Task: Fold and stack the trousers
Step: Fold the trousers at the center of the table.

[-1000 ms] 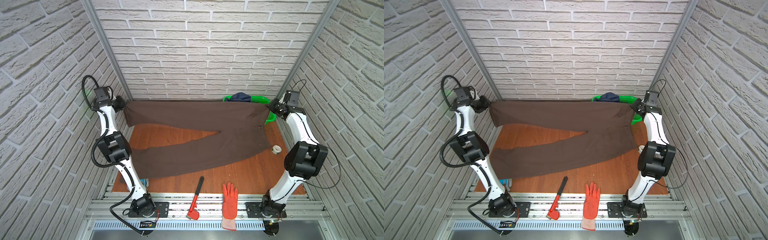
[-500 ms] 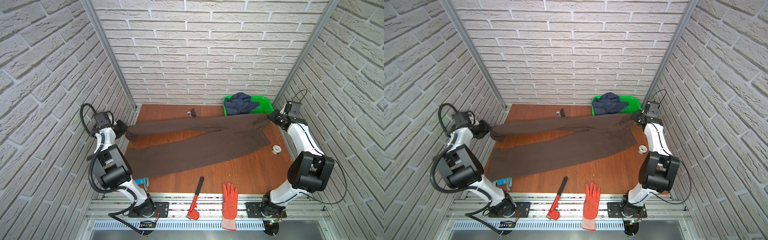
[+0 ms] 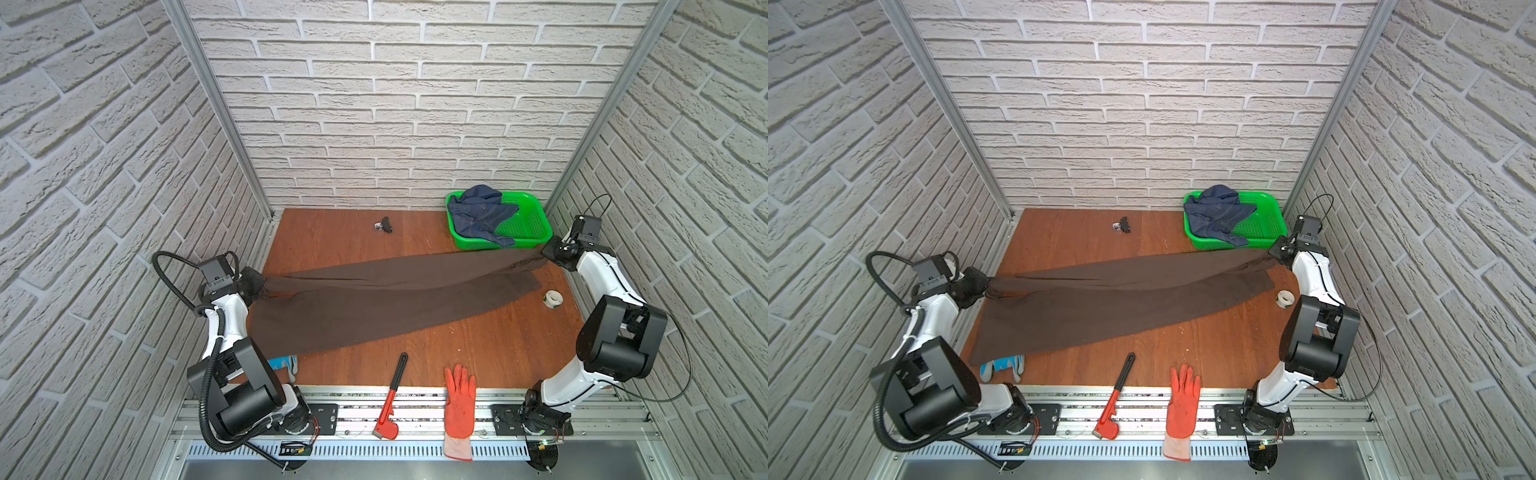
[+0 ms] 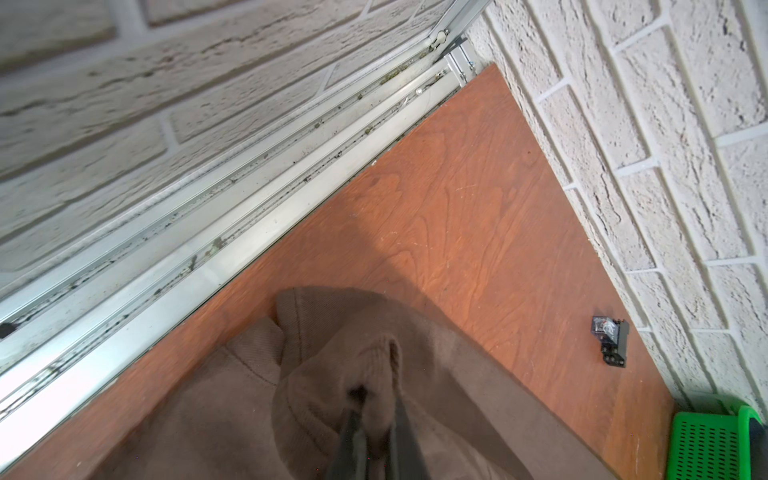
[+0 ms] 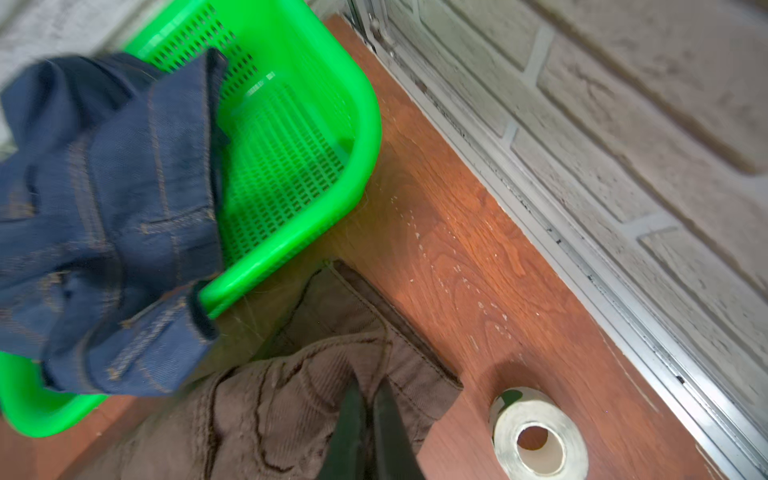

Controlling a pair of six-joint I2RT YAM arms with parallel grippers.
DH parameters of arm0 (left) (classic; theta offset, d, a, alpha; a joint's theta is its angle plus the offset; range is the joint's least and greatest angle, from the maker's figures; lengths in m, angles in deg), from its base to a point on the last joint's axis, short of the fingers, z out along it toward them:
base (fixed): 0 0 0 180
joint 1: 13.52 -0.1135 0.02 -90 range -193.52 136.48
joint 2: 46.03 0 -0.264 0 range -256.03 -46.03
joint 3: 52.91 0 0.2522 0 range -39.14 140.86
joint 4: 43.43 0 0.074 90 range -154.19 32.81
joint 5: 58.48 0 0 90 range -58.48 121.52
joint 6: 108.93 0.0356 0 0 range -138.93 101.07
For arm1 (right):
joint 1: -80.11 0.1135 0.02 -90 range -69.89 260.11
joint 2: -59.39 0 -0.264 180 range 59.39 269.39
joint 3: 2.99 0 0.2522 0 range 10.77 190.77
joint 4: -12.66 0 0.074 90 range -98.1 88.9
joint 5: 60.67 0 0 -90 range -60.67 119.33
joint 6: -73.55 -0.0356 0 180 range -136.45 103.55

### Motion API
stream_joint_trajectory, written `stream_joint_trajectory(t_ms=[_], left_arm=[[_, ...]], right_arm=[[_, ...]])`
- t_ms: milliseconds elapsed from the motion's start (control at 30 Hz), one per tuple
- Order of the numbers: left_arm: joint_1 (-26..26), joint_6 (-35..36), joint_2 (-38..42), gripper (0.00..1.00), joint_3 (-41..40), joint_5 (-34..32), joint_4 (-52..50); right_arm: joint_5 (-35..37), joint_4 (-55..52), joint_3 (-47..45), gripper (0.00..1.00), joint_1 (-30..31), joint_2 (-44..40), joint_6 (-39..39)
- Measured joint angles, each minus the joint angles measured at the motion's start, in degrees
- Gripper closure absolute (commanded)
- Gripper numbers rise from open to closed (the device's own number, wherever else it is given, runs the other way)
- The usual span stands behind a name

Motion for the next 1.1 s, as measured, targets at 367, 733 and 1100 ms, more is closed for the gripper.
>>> stream_joint_trajectory(t_ms=[367, 733, 1100], left_arm=[[-4.2, -1.0, 12.3, 1.0, 0.0, -0.7, -6.8], [-6.1, -4.2, 10.9, 1.0, -8.4, -1.4, -8.1], [-7.9, -5.8, 0.1, 1.0, 13.1, 2.9, -6.6]], right_arm=[[0.0, 1.0, 1.0, 0.94, -0.1, 0.3, 2.1], [-0.3, 4.5, -3.8, 0.94, 0.2, 0.3, 4.2], [-5.9, 11.0, 22.2, 0.95, 9.5, 7.1, 1.0]])
